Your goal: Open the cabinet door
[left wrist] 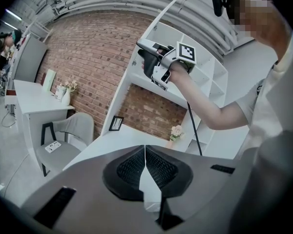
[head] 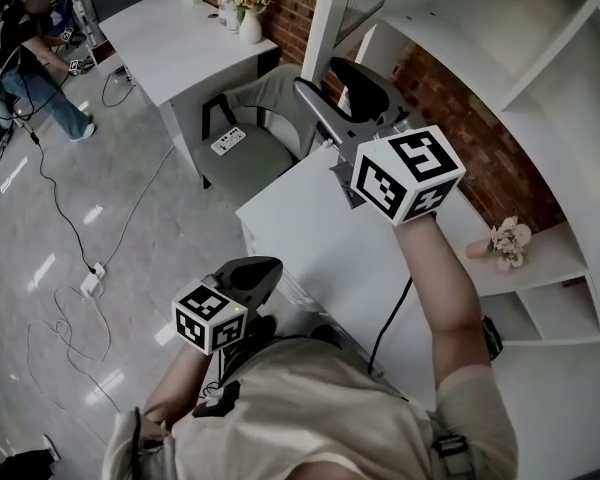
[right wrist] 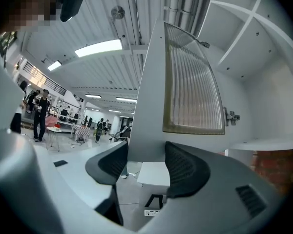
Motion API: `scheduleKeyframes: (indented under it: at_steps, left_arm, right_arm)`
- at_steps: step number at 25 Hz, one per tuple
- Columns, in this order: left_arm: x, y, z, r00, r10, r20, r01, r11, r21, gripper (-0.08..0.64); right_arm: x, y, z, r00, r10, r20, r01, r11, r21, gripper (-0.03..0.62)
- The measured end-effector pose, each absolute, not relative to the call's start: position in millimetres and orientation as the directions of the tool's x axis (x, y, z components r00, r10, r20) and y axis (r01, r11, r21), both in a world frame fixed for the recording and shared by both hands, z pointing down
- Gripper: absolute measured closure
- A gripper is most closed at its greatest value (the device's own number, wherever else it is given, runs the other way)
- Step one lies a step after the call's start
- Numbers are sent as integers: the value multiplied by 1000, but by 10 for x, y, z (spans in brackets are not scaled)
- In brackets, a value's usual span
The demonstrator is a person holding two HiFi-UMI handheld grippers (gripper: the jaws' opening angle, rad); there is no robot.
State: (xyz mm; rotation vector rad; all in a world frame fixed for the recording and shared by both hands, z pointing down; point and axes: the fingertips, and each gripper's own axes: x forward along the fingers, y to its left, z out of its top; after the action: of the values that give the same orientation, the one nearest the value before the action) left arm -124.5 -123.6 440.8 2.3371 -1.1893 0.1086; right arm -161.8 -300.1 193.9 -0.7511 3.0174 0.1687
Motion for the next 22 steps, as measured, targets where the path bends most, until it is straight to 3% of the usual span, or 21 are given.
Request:
scheduleKeyframes:
  at_steps: [16,17,19,22]
  left_arm:
    - [-1755,-1103,4617,560,-761,328,-804,-404,436,540]
    - [-1796,-1092,4625,555,-764,329,-807,-398,437,540]
    - [-1862,-1080,4635,547,-770,328,-810,-388,440,540]
    - [-1915,-1067,4674,541,-772,333,-813,-378,443,540]
  right_arm:
    - [-2248,-3286,1938,-853,-519,-58,-522,850,76,353]
    - [-2271,-3334,1937,-844,-533,-62,-536,841,72,358]
    - [-2277,-3444,1936,-828,-556,-71,-560,827,56,435]
    - [-2248,-3498,1944,-838,-540,-75,-544,839,31,437]
